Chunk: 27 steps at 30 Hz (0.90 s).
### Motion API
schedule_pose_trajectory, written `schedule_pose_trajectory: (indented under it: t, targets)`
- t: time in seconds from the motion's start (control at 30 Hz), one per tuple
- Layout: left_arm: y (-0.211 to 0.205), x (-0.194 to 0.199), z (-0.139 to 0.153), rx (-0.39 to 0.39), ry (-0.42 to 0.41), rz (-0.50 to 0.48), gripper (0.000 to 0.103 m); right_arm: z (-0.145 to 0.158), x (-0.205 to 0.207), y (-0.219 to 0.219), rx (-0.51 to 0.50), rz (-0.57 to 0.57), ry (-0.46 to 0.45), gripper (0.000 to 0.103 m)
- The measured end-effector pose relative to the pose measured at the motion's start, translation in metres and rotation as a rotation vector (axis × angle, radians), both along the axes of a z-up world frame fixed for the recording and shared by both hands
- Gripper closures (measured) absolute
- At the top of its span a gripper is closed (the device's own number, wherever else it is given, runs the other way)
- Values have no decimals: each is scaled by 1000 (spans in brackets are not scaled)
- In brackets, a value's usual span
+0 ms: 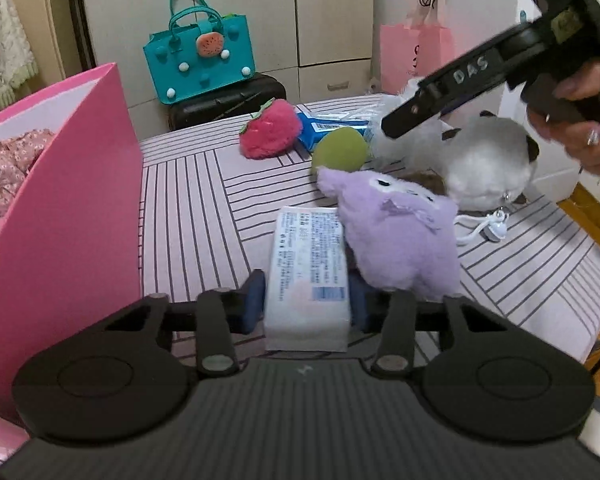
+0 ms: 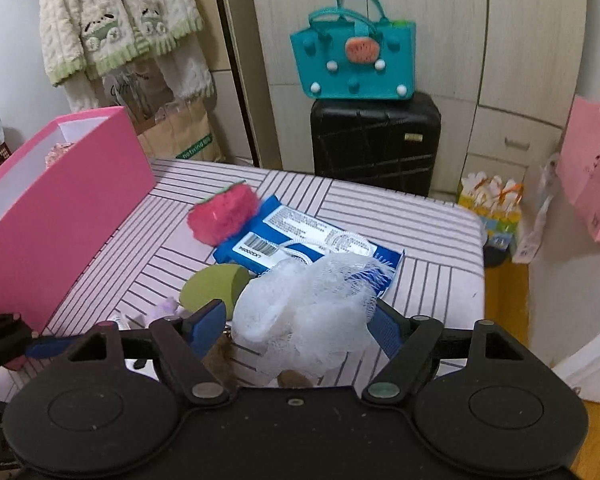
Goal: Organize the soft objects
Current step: 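Grasp the white tissue pack with the left tool while the right tool grasps the white mesh puff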
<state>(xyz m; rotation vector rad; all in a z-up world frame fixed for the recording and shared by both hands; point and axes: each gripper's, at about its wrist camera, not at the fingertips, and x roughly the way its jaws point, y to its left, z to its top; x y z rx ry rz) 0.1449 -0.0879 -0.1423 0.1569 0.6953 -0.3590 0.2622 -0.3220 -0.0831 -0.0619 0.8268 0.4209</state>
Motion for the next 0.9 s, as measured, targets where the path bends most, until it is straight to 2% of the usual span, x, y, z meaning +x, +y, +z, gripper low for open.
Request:
schedule_pose_trajectory:
  t: [0.03,0.1,0.13,0.2,0.37,0.43,0.5,0.57,0.63,0.7,0.8,0.9]
  targets:
    - [-1,1,0,9,-6,10,62,-2,1,1,1,0,4,24]
    - [-2,1,0,30,-19,24,62,-5,1,1,-7,-7,2,41]
    - [-2,1,0,37,-23,27,62,-5,0,1,-16,-12,-2,44]
    - [-4,3,1,42,-23,33,59,-6,-3,1,-27,-9,-9,56]
    - [-10,13,-1,58,-37,56,55,-8,-11,2,-51,17,-21,62]
    - [-14,16,-1,83,-57,56,51,-10,-12,3,-55,27,-21,62]
    - [-16,18,-2,108,-75,61,41,-14,-11,4,-57,34,-18,62]
    - [-14,21,-1,95,-65,68,41,-17,-10,4,-63,33,-19,62]
    - [-13,24,0,79,-47,67,46,-18,-10,3,-56,30,-17,62]
    - [-14,24,1,61,-26,37,63,-17,-10,4,-56,30,-22,66]
    - [-19,21,2,91,-28,16,64,-12,-13,6,-59,31,-46,70]
    - [-14,24,2,50,-3,30,64,-3,-16,9,-49,29,-79,71]
